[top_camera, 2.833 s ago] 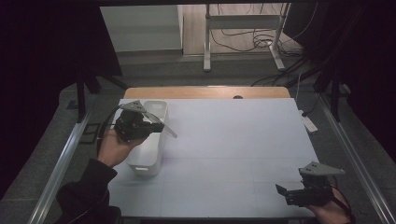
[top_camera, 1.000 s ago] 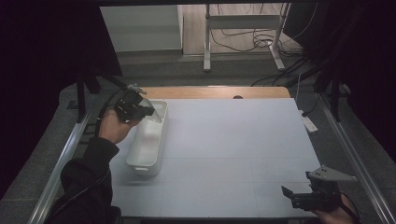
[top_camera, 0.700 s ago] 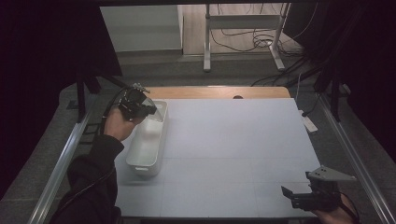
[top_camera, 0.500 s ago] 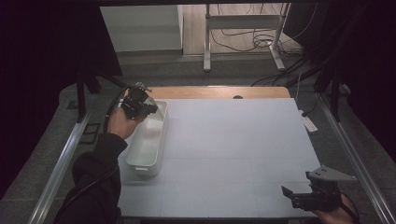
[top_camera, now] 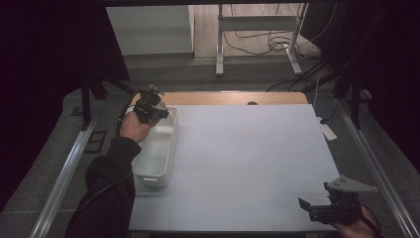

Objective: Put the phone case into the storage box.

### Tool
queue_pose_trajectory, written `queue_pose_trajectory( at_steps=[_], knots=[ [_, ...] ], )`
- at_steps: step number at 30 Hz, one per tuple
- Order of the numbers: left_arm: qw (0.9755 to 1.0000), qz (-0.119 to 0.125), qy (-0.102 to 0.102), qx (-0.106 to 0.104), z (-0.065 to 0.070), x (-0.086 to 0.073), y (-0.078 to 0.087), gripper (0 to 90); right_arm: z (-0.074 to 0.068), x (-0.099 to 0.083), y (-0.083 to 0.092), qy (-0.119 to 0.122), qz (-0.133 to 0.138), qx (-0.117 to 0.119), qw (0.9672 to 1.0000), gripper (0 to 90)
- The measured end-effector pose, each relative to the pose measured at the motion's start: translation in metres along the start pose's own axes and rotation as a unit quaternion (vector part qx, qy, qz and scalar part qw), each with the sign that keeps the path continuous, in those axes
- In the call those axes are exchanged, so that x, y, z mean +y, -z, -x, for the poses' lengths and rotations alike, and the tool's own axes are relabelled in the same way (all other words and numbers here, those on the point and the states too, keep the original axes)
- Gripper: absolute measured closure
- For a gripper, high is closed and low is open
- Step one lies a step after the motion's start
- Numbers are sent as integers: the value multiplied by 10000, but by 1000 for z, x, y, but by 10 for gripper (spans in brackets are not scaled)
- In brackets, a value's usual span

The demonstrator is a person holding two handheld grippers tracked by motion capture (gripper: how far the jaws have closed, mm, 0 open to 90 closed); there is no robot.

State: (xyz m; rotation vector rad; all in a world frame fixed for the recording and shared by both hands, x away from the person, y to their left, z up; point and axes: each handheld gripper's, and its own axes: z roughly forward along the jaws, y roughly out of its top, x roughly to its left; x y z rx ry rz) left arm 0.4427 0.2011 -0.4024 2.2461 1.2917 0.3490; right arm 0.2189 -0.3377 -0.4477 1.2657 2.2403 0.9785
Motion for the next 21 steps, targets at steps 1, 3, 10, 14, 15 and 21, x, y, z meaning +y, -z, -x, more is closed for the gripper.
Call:
queue_pose_trajectory(
  at_steps=[1,3,10,14,15,21],
  knots=[
    [10000,-17,40,25,-1,1,-3,882,0,0,0,4,-2,2,10000,0],
    [10000,-30,57,55,-2,2,-5,882,0,0,0,12,-3,1,10000,0],
    [9997,-71,180,155,-5,6,-16,882,0,0,0,28,-9,10,10000,0],
    [9995,-95,219,192,-6,7,-21,882,0,0,0,28,-7,15,10000,0],
    [9995,-98,229,205,-6,8,-23,882,0,0,0,29,-6,16,10000,0],
    [9991,-182,286,245,-6,9,-33,882,-1,0,0,67,-8,35,10000,0]
  ],
)
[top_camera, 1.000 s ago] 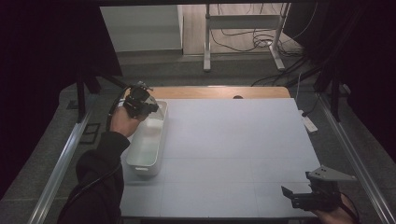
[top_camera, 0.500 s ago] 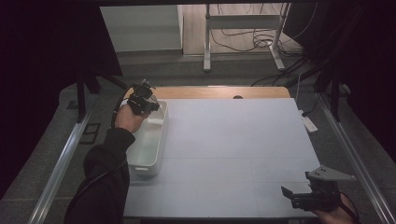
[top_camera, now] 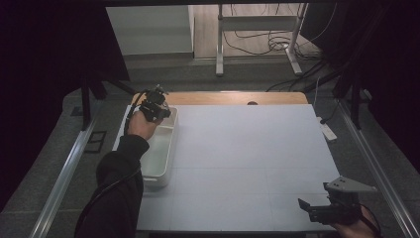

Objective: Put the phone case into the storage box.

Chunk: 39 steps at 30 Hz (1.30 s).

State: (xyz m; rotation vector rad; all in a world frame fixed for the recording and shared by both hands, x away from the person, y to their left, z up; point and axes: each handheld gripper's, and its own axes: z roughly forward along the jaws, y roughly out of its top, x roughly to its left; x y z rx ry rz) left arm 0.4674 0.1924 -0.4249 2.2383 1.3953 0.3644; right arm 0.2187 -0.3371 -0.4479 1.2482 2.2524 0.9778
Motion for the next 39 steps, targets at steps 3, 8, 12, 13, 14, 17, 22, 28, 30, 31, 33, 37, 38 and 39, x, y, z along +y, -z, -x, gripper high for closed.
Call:
queue_pose_trajectory(
  at_steps=[3,8,12,13,14,17,22,28,30,31,33,37,38,39],
  knots=[
    [10000,4,24,-7,0,0,-3,882,0,0,0,4,-2,-1,10000,0],
    [10000,-5,73,27,1,2,-10,882,0,0,0,20,-14,12,10000,0],
    [9999,16,104,30,1,3,-14,881,-1,0,0,34,-8,16,10000,0],
    [9999,23,113,28,1,3,-15,881,-1,0,0,36,-7,16,10000,0],
    [9999,20,130,12,1,3,-16,881,-1,0,0,39,-7,17,10000,0],
    [9998,58,172,-3,1,3,-19,881,-1,0,0,43,-4,17,10000,0],
    [9998,69,162,-28,2,4,-21,879,-1,0,0,53,-1,21,10000,0],
    [9996,150,215,-56,1,5,-23,871,-1,0,0,61,-5,28,10000,0],
    [9995,195,257,-56,1,5,-24,869,-1,0,0,64,-9,27,10000,0],
    [9994,208,273,-67,1,5,-24,868,-1,0,0,64,-10,29,10000,0],
    [9993,229,275,-73,1,5,-25,865,-1,0,0,72,-14,30,10000,0],
    [9991,284,302,-64,1,5,-27,861,-1,0,0,70,-17,32,10000,0],
    [9990,303,309,-62,0,5,-27,858,-1,0,0,73,-17,33,10000,0],
    [9990,317,314,-64,0,5,-27,848,-1,0,0,75,-18,34,10000,0]
  ],
)
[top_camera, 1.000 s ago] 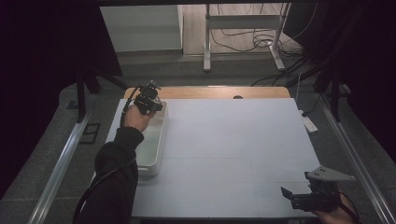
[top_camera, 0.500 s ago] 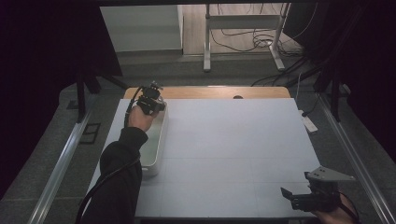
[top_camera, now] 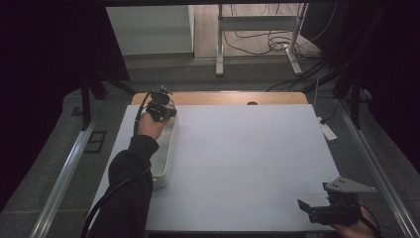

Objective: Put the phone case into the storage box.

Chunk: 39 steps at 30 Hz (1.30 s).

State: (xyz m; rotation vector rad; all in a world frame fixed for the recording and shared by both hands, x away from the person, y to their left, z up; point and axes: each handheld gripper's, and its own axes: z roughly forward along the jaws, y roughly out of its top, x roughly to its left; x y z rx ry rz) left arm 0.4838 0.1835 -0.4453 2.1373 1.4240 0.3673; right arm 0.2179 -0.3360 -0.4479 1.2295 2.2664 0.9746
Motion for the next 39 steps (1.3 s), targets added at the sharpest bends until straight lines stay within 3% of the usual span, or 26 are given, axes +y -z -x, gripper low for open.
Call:
queue_pose_trajectory(
  at_steps=[22,39],
  knots=[
    [9996,268,26,-112,-1,-3,7,754,0,0,0,2,1,-7,10000,0],
    [9976,552,55,-403,-2,-11,18,600,0,0,0,-26,16,-20,10000,0]
  ],
)
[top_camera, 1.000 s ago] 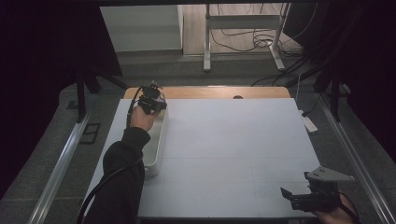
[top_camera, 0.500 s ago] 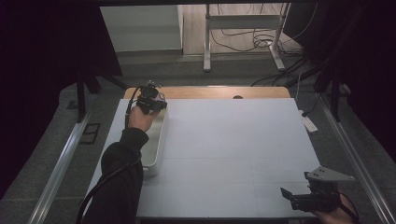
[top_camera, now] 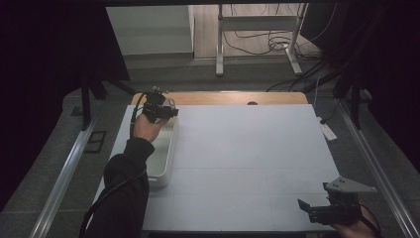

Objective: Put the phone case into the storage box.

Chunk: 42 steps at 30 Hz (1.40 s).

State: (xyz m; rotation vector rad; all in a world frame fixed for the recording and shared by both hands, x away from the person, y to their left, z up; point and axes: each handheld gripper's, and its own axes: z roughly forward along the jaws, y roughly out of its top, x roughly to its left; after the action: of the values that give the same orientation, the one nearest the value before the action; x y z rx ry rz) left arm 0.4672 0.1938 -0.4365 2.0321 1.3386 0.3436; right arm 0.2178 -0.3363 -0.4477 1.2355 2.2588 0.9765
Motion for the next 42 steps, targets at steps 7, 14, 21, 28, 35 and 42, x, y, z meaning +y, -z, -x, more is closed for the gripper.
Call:
queue_pose_trajectory(
  at_steps=[7,14,21,28,35,42],
  knots=[
    [9999,75,-33,-78,2,-3,3,532,0,0,0,1,-6,-1,10000,0],
    [9998,130,-76,-138,2,-6,8,467,0,0,0,-4,-1,-2,10000,0],
    [9995,183,-117,-234,3,-10,13,373,0,0,0,-3,-5,0,10000,0],
    [9991,256,-192,-293,5,-15,14,255,0,0,0,-14,-2,3,10000,0],
    [9984,319,-225,-398,6,-21,18,129,1,0,0,-27,-31,10,10000,0],
    [9977,370,-268,-491,5,-28,25,74,0,0,0,-27,-15,2,10000,0]
  ],
)
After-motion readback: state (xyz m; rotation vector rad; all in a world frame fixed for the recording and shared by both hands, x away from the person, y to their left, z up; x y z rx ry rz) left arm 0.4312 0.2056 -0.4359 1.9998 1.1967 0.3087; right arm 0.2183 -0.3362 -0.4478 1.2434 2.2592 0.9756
